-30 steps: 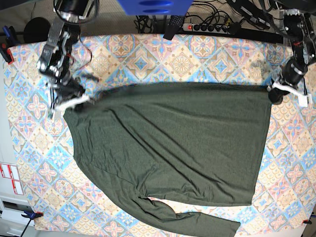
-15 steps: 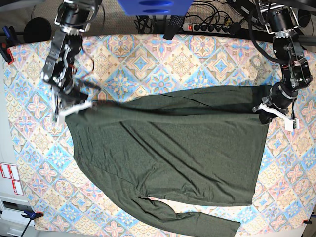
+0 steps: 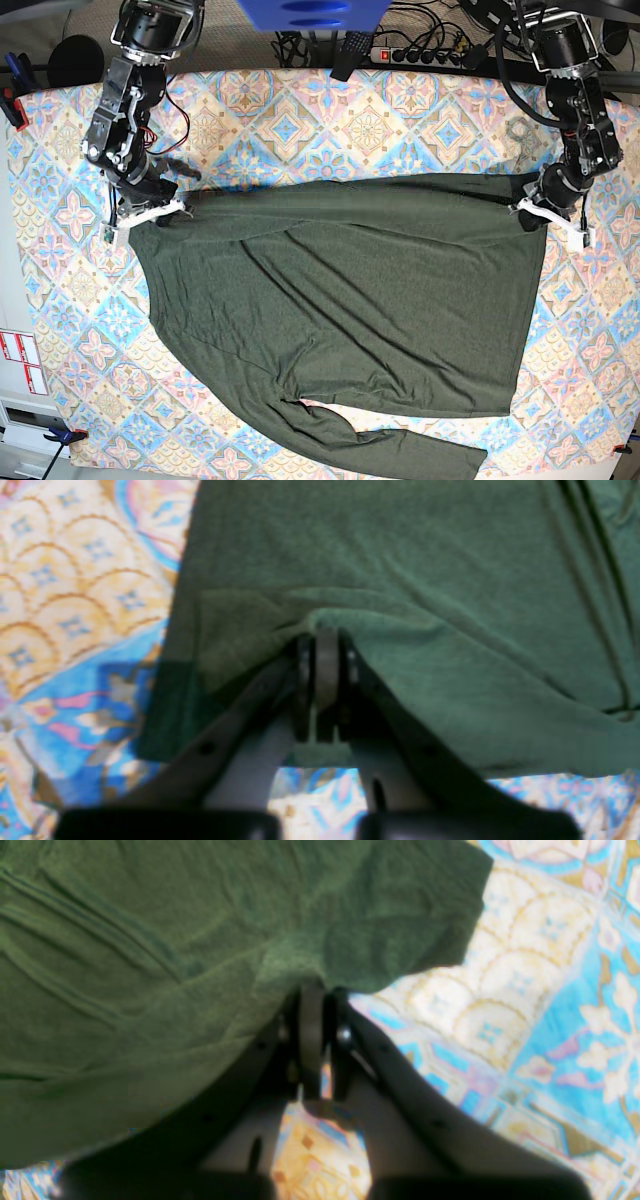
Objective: Fold the T-shirt properly
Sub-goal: 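Lift the shoulder edge and pull it taut between both grippers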
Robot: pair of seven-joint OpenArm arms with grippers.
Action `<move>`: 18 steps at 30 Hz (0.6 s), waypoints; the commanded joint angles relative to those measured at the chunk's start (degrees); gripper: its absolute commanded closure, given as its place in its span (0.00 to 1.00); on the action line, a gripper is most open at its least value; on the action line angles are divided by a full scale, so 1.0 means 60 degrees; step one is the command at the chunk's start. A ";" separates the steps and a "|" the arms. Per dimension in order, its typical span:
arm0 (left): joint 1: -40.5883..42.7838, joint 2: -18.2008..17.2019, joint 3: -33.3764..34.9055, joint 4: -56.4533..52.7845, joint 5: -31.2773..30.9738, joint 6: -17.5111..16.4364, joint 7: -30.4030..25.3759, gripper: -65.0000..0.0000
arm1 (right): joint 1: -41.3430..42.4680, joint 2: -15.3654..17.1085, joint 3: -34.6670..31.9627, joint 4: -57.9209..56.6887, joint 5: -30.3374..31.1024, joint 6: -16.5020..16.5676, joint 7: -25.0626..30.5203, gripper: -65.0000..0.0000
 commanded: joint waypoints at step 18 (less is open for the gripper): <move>0.0652 -0.0203 -0.0108 0.0131 -0.0122 -0.0047 0.0757 0.47 | 0.0062 0.0071 0.0011 0.0189 0.0134 0.0081 0.0176 0.98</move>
